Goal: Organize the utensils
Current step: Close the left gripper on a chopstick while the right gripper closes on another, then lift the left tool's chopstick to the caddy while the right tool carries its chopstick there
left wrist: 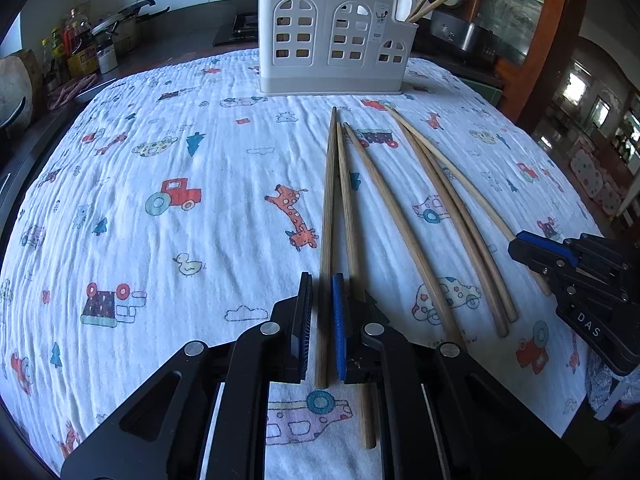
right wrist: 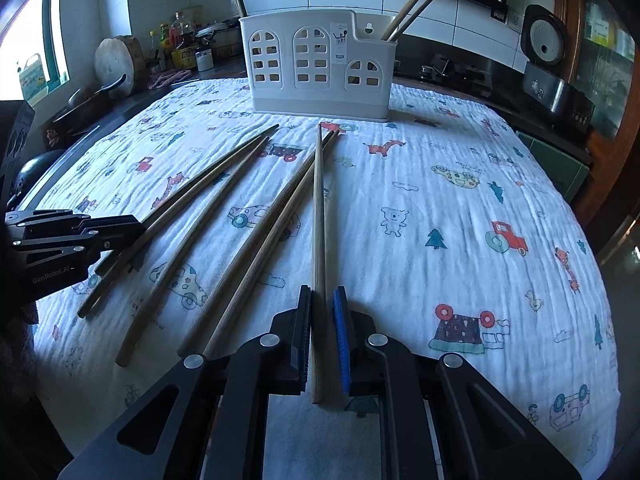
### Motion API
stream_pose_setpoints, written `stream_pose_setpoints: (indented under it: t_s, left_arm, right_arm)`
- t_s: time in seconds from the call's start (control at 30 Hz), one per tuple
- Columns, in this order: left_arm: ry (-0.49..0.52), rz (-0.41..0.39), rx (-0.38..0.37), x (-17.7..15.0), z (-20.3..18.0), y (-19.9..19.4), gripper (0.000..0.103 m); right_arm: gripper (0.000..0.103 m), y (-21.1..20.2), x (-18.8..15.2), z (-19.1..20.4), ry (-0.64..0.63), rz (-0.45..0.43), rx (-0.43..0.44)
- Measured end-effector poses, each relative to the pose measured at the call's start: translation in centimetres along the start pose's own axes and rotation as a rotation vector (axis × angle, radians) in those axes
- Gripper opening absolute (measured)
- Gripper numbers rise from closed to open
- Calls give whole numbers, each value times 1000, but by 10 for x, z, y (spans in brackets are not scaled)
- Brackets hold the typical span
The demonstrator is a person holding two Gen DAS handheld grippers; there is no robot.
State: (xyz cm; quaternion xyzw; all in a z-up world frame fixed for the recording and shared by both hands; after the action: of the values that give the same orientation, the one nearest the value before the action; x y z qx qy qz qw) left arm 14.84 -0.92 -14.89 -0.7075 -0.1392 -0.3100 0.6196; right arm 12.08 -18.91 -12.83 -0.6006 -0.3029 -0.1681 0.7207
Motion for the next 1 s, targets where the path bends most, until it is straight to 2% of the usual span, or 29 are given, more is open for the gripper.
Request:
stream_pose_setpoints:
  t_s: [0.07, 0.33, 1.0]
  left_arm:
    - [-16, 0, -16, 0, 2, -1, 7]
    - [-19, -22, -35, 1, 2, -10, 6]
    - [-29, -180, -50, 47, 7, -64, 6]
  right_arm:
    - [7, 0, 1, -1, 4, 0, 2]
    - [7, -11, 6, -2, 7, -27, 10]
    - [7, -66, 66, 8, 3, -208, 70]
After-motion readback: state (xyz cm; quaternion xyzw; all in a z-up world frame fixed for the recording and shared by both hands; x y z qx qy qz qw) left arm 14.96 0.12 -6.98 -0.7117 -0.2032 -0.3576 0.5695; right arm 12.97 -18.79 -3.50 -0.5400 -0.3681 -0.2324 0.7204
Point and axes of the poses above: each gripper's, at about its wrist camera, not at the fingertips, and y roughly the way its jaws point, z to its left, x to its top, the point moved 7 cm from there along y, roughly the way its jaws point, and after that the axes turned 7 degrees about y, right-handed, at the moved point
